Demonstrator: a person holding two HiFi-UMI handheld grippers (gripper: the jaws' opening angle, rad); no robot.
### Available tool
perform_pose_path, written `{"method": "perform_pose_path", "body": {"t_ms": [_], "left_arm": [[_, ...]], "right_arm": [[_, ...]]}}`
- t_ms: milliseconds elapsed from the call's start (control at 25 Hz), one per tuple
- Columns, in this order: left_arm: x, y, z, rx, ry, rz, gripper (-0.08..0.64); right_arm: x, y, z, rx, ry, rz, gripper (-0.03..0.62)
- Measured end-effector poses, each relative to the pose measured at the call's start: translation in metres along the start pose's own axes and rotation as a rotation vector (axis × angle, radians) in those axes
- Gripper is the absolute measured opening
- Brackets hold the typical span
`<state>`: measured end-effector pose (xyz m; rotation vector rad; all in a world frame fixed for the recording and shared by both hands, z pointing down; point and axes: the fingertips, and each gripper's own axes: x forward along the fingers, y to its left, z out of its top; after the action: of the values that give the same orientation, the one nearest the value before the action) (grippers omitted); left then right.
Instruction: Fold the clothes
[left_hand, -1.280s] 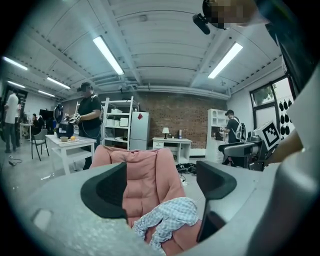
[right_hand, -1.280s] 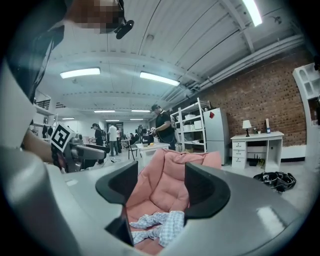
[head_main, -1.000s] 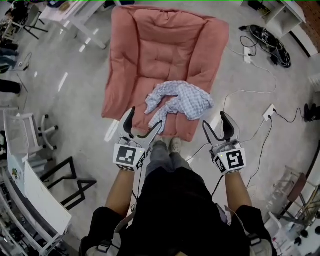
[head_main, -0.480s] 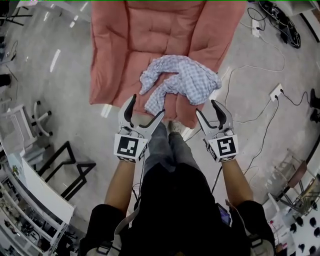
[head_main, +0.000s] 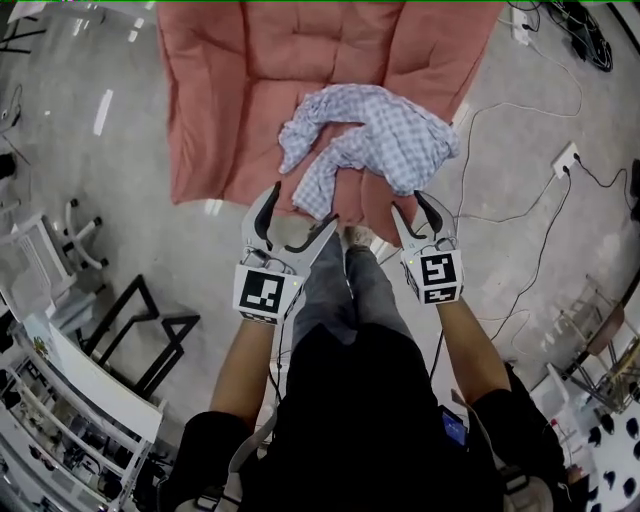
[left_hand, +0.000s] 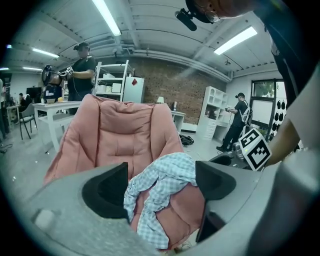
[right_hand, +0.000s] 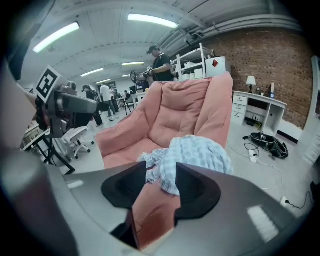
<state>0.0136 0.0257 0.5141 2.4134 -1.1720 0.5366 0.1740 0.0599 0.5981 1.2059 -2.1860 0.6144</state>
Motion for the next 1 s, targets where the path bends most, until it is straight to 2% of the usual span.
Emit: {"method": "perform_pose_path", "body": {"t_ms": [400, 560, 680, 840, 1000], "left_arm": [[-0.009, 0.017, -0.024, 0.010, 0.027, -0.023, 0.423], [-0.013, 0.027, -0.032, 0.004, 0.032, -0.032, 0.422], [-0.008, 0.025, -0.033, -0.005, 0.035, -0.046, 0.422], [-0.005, 0.025, -0.034, -0.017, 0.040, -0.067, 0.422], [-0.004, 0.026, -0.036, -0.021, 0.049, -0.091, 0.422]], "right_arm": [[0.031, 0.001, -0.038, 0.026, 0.120, -0.139, 0.164], [0.046, 0.003, -0.045, 0.024, 0.161, -0.194, 0.200], [0.053, -0.007, -0.048, 0.061, 0.210, -0.240, 0.203], [0.057, -0.015, -0.051, 0.100, 0.250, -0.290, 0.154], [0.051, -0.018, -0.052, 0.120, 0.257, -0.297, 0.110]]}}
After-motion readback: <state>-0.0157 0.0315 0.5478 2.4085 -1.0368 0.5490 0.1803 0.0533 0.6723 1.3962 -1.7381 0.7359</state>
